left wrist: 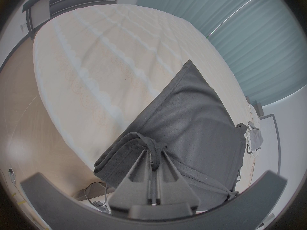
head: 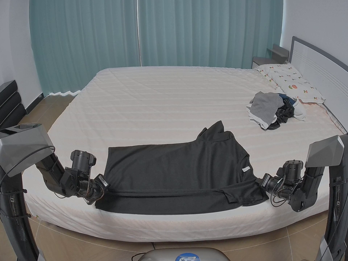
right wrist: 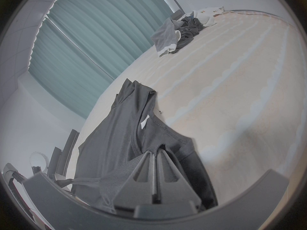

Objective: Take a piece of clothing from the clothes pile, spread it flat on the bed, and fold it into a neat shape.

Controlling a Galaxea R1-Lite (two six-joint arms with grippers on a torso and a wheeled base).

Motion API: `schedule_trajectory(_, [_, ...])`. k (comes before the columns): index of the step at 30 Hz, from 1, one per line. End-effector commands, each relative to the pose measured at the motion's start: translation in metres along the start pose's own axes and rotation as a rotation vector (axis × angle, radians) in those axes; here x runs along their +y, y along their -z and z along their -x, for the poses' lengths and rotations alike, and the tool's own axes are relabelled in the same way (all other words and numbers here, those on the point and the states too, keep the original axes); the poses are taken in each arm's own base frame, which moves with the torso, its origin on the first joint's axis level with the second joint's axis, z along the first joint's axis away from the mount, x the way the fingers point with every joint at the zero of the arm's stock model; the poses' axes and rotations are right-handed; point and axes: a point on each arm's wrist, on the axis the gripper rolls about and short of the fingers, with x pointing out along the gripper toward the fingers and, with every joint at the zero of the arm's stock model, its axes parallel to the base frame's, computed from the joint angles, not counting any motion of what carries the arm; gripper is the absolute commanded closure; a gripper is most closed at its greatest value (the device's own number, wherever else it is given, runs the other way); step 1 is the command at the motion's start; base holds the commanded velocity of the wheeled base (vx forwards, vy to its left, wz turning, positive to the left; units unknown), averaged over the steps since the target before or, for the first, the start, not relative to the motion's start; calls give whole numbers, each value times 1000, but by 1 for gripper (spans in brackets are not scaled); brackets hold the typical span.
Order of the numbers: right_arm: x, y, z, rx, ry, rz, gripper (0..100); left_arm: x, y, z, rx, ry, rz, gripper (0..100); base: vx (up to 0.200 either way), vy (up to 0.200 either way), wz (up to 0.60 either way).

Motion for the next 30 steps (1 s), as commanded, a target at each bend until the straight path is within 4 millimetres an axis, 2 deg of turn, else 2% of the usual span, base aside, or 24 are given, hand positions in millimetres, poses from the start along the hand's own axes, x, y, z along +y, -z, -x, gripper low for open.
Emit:
schedule_trajectory(1, [0,9,-5,23,0,-1,100,0,-1,-4,0,-4,2,100,0,0,0])
schedule_trajectory(16, [-2,12,-9,27,0,-14,100,1,-1,-5,-1,-9,-1,100,0,0,0])
schedule_trajectory(30, [10,24,-13,22,-30,7,100,1,1,-5,2,-10,-10,100,0,0,0])
